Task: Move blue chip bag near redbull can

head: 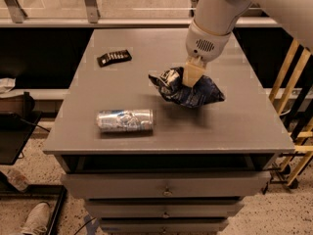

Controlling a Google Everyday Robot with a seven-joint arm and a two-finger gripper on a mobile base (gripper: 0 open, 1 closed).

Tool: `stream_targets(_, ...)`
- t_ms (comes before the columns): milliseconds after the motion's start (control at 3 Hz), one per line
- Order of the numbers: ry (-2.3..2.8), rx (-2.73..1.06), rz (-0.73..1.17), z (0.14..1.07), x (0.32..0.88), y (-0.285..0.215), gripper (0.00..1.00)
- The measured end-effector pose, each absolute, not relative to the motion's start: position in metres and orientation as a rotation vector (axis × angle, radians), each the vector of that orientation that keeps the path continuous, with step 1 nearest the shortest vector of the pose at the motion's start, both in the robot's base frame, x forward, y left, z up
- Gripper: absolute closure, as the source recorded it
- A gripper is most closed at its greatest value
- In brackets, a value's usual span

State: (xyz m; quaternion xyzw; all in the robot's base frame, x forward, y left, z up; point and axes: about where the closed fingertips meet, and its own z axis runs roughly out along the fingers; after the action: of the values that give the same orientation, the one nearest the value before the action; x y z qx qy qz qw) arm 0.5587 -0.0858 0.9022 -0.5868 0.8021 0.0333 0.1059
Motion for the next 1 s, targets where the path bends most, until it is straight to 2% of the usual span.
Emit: stream_targets(1000,2.400,-1.736,0.199,0.882,0.553,-0.078,1.00)
